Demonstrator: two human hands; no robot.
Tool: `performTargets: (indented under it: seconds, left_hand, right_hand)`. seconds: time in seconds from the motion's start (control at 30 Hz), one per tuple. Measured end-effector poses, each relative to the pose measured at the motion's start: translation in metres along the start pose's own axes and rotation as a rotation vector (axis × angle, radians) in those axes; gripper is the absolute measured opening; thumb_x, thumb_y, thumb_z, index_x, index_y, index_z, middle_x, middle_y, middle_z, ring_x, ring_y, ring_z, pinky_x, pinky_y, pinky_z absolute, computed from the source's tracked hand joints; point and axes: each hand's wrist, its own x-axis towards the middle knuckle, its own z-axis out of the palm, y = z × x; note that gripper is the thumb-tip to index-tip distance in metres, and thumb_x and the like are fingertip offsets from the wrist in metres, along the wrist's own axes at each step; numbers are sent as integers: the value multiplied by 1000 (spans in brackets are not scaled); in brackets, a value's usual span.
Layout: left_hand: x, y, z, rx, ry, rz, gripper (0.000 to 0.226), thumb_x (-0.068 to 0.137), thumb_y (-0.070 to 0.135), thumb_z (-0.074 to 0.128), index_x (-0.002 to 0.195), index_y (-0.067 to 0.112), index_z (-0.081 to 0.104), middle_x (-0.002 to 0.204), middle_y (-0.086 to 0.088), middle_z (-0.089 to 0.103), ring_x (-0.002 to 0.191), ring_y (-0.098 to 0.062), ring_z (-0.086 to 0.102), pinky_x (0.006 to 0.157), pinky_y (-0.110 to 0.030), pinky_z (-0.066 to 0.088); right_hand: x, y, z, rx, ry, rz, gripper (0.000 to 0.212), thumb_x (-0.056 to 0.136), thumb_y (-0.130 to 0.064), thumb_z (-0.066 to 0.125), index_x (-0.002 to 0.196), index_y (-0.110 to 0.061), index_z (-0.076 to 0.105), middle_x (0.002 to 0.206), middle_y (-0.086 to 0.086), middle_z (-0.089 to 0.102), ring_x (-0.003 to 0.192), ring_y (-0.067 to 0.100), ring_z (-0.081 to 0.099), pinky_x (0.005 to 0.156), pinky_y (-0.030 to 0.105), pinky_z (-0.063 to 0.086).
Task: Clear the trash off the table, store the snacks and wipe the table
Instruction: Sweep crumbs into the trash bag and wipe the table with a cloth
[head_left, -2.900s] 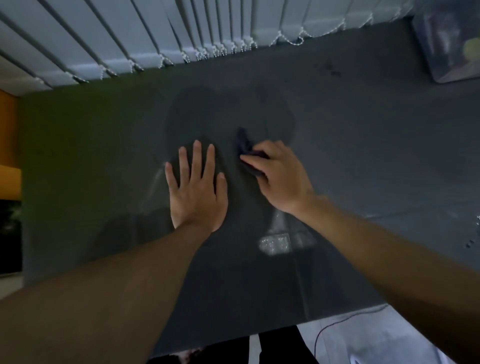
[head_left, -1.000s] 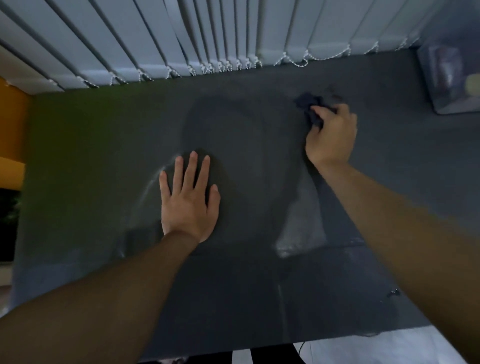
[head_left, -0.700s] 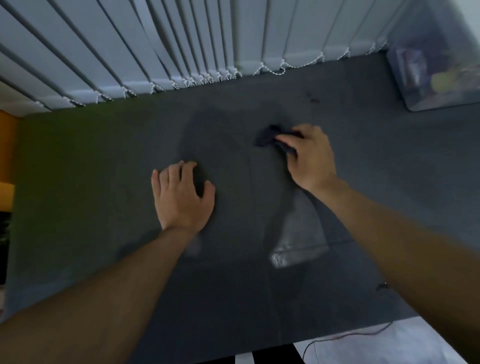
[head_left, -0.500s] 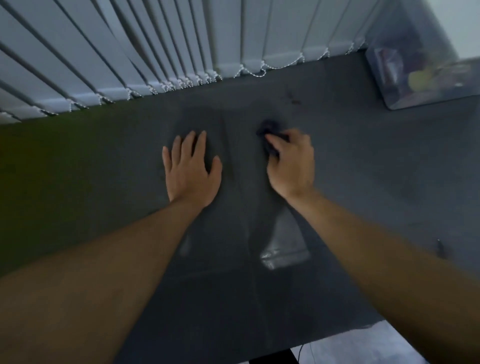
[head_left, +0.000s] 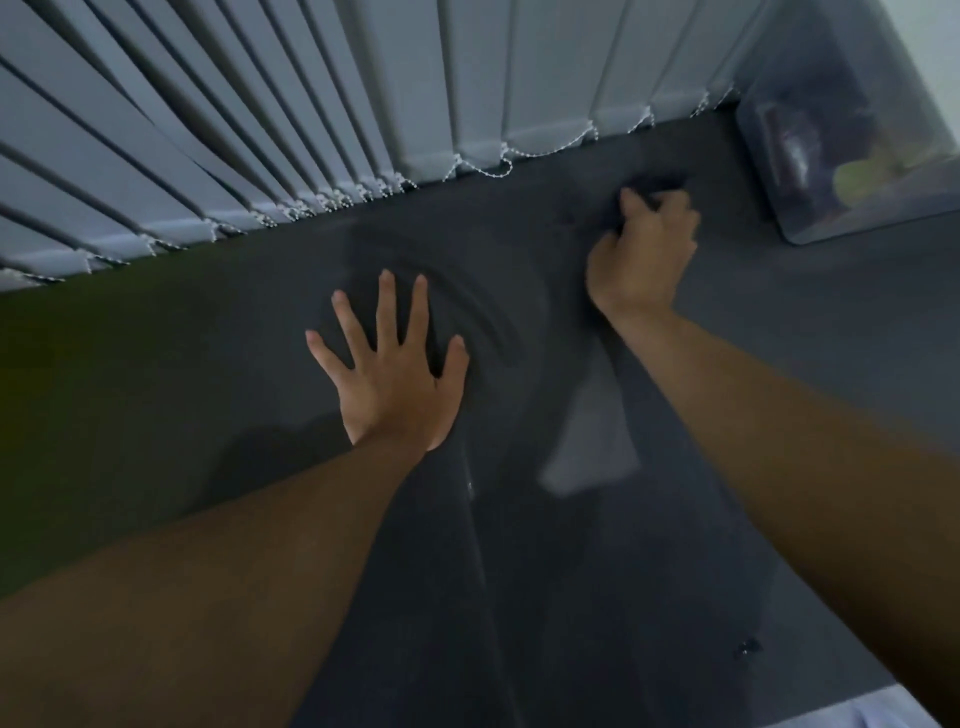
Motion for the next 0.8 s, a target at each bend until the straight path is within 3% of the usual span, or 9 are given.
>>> performTargets:
  seconds: [0.13, 0.2, 0.3, 0.43, 0.5, 0.57, 0.67, 0.73, 0.8]
  left_hand:
    - [1, 0, -1, -8, -4, 0, 72, 94, 67, 5, 158, 38, -10, 168, 7, -7, 152, -39, -11, 116, -70, 3]
    - [0, 0, -2, -4, -11, 3, 72, 94, 67, 6, 158, 38, -9, 168, 7, -7, 152, -39, -12, 116, -70, 2]
    - [0, 0, -4, -4, -18, 4, 71, 94, 67, 6, 158, 38, -9, 168, 7, -8, 152, -38, -14, 117, -69, 2]
    - [1, 1, -4, 9, -26, -4, 71, 94, 67, 8, 158, 39, -7, 168, 8, -8, 152, -38, -13, 117, -69, 2]
    - [1, 1, -4, 20, -27, -6, 71, 93, 67, 7, 157, 40, -9, 168, 8, -9, 152, -38, -12, 117, -68, 2]
    - [0, 0, -2, 25, -27, -4, 71, 94, 67, 6, 157, 40, -11, 168, 8, -11, 152, -38, -13, 117, -68, 2]
    - [1, -1, -3, 29, -31, -7, 71, 93, 67, 5, 157, 40, -12, 167, 8, -12, 152, -37, -14, 117, -68, 1]
    - [1, 0, -3, 27, -32, -8, 71, 93, 67, 6, 157, 40, -11, 167, 9, -12, 152, -37, -14, 117, -68, 1]
    - [1, 0, -3, 22, -34, -9, 71, 93, 67, 6, 157, 40, -10, 167, 9, -11, 152, -37, -14, 117, -68, 1]
  right_hand:
    - [-10, -9, 15, 142, -222, -698, 38, 86, -16, 51, 118, -15, 70, 110, 14, 59, 96, 37, 52, 83, 42, 44]
    - [4, -10, 15, 129, -164, -641, 31, 91, -19, 51, 116, -19, 71, 107, 12, 60, 93, 37, 53, 79, 42, 44]
    - [13, -22, 18, 80, -70, -242, 35, 88, -17, 53, 119, -22, 68, 115, 12, 57, 104, 37, 51, 85, 43, 42]
    - [-7, -38, 21, 141, -225, -677, 42, 82, -18, 53, 120, -21, 70, 113, 7, 59, 99, 34, 53, 81, 43, 45]
    - [2, -28, 19, 129, -277, -782, 41, 85, -20, 49, 120, -23, 71, 112, 5, 60, 97, 33, 53, 79, 42, 44]
    - [20, -12, 15, 90, -177, -678, 36, 87, -21, 50, 114, -25, 73, 109, 7, 61, 95, 35, 54, 77, 42, 44]
    - [48, 14, 5, -1, 15, -299, 33, 86, -15, 49, 112, -22, 69, 114, 12, 58, 101, 39, 51, 83, 45, 44]
    - [55, 15, 1, -60, 31, -49, 37, 87, -12, 49, 120, -21, 64, 122, 13, 52, 112, 37, 47, 92, 43, 39]
    - [47, 5, 2, -68, 0, -3, 39, 85, -11, 50, 120, -21, 63, 125, 12, 51, 115, 36, 46, 92, 42, 36]
